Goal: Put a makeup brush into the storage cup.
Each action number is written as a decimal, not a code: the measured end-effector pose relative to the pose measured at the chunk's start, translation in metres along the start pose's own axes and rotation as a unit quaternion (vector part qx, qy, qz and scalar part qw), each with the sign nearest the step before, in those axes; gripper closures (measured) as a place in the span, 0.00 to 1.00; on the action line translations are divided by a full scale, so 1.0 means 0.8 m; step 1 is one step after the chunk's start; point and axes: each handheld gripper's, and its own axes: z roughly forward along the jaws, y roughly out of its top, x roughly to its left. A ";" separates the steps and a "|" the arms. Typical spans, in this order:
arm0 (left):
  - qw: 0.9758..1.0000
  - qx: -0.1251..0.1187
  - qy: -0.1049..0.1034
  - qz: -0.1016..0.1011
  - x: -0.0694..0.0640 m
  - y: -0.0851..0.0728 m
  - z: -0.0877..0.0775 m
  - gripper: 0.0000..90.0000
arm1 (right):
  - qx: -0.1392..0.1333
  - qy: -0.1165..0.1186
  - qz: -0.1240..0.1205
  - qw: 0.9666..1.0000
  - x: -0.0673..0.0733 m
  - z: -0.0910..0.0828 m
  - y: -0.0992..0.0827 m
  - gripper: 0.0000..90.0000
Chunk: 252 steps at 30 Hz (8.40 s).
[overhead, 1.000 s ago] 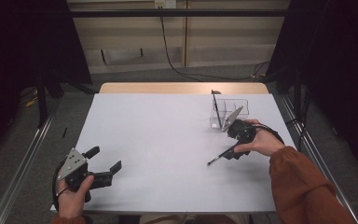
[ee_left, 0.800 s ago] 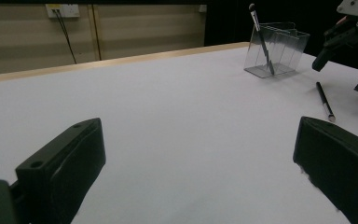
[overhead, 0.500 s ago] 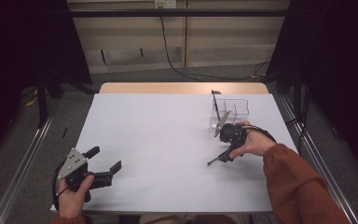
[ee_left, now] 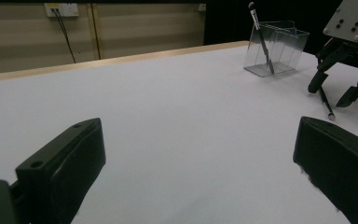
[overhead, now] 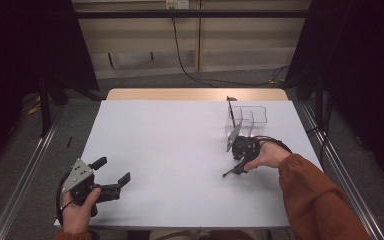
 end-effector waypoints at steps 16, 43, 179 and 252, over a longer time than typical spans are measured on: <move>1.000 -0.001 -0.004 0.000 0.000 0.000 0.000 0.02 | 0.047 0.006 -0.034 0.998 0.005 0.003 0.014 0.70; 1.000 0.001 -0.002 0.001 0.000 0.000 0.000 0.02 | 0.043 0.008 -0.036 0.998 0.008 0.002 0.012 0.94; 1.000 -0.001 0.006 0.007 0.001 0.001 0.001 0.02 | -0.504 -0.156 0.213 0.822 -0.010 -0.139 -0.043 0.94; 1.000 0.000 0.002 0.009 0.000 0.000 0.001 0.02 | -0.481 -0.202 0.292 0.802 -0.094 -0.084 -0.006 0.94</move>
